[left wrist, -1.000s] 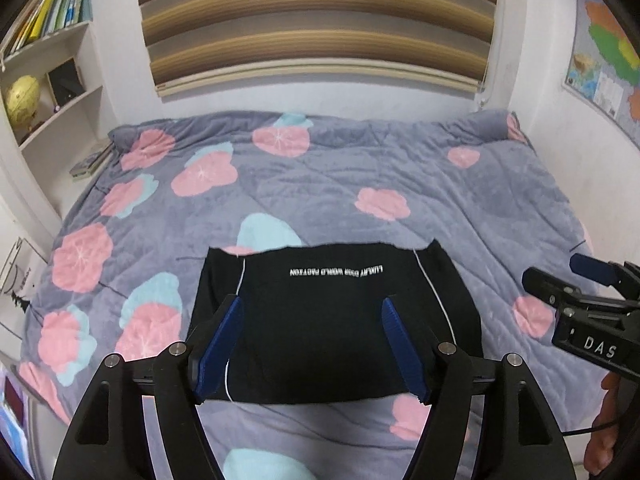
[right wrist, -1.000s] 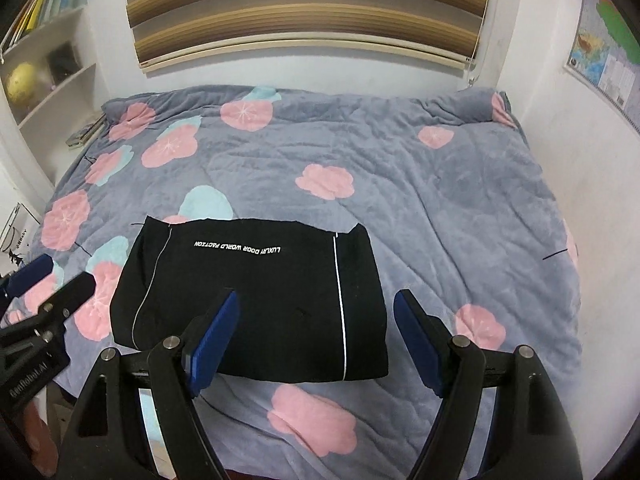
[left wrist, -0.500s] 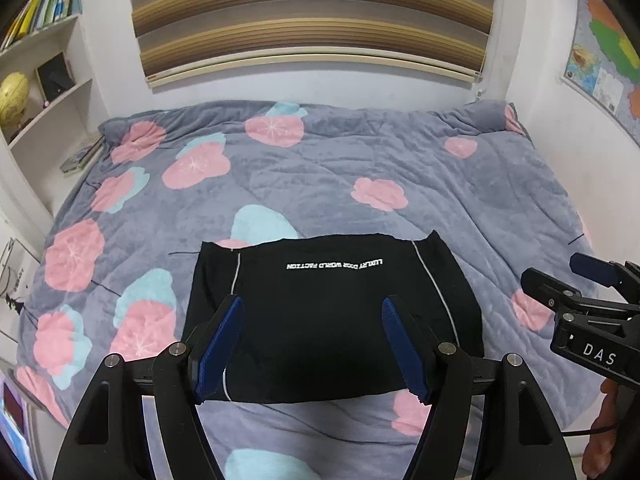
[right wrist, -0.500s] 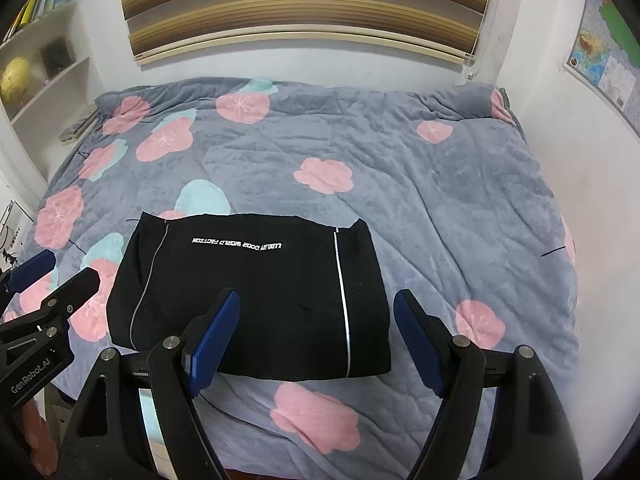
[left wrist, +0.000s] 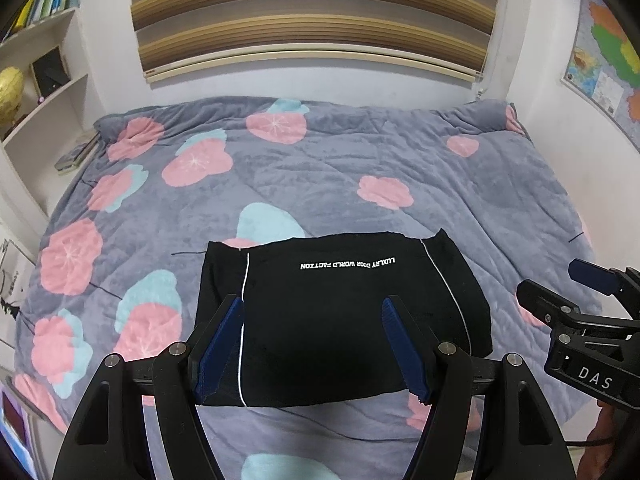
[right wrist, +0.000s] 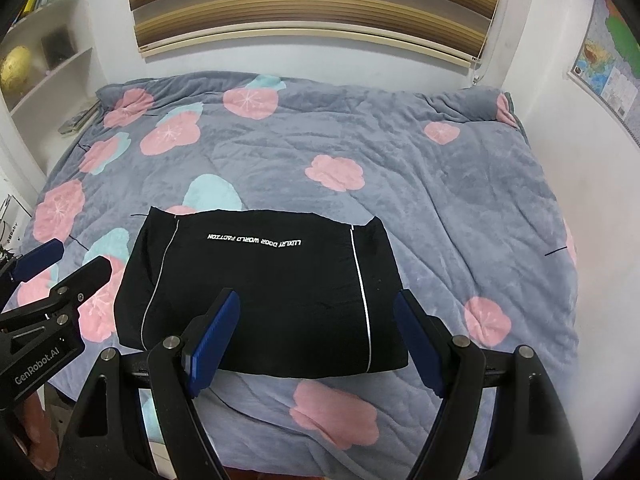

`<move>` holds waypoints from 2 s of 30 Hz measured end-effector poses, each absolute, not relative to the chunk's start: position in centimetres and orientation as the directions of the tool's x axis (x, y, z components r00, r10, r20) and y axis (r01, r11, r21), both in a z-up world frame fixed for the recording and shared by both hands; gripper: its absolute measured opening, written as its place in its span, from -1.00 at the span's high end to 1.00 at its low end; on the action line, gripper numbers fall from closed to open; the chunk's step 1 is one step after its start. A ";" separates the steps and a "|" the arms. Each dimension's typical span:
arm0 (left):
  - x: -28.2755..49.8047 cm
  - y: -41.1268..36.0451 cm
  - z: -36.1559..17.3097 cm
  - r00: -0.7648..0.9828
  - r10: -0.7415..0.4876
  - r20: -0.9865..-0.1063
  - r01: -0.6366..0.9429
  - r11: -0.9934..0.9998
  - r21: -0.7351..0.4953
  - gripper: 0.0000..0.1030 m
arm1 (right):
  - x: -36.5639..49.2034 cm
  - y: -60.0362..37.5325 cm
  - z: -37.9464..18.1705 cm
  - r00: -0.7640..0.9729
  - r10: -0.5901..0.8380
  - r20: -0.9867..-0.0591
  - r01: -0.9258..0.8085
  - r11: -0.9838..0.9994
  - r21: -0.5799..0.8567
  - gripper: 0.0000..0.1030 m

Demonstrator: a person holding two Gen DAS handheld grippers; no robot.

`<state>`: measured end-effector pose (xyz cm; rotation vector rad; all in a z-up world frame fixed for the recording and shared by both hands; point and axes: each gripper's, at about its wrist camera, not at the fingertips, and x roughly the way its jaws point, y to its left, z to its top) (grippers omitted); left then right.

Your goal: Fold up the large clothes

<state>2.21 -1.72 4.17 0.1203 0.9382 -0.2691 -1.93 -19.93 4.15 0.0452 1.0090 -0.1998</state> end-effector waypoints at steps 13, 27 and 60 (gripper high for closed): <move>2.6 1.1 3.5 0.544 -0.190 -0.817 0.298 0.954 -0.023 -0.42 | -2.0 -16.7 3.1 0.496 -0.151 -0.855 0.209 0.976 -0.051 -0.56; 3.4 4.9 2.6 0.533 -0.185 -0.826 0.301 0.953 -0.020 -0.42 | -1.3 -13.9 1.4 0.460 -0.130 -0.878 0.230 0.973 -0.023 -0.56; 5.5 5.9 0.6 0.563 -0.122 -0.817 0.303 0.951 0.066 -0.42 | 0.3 -12.9 -1.2 0.407 -0.143 -0.902 0.241 0.969 -0.045 -0.56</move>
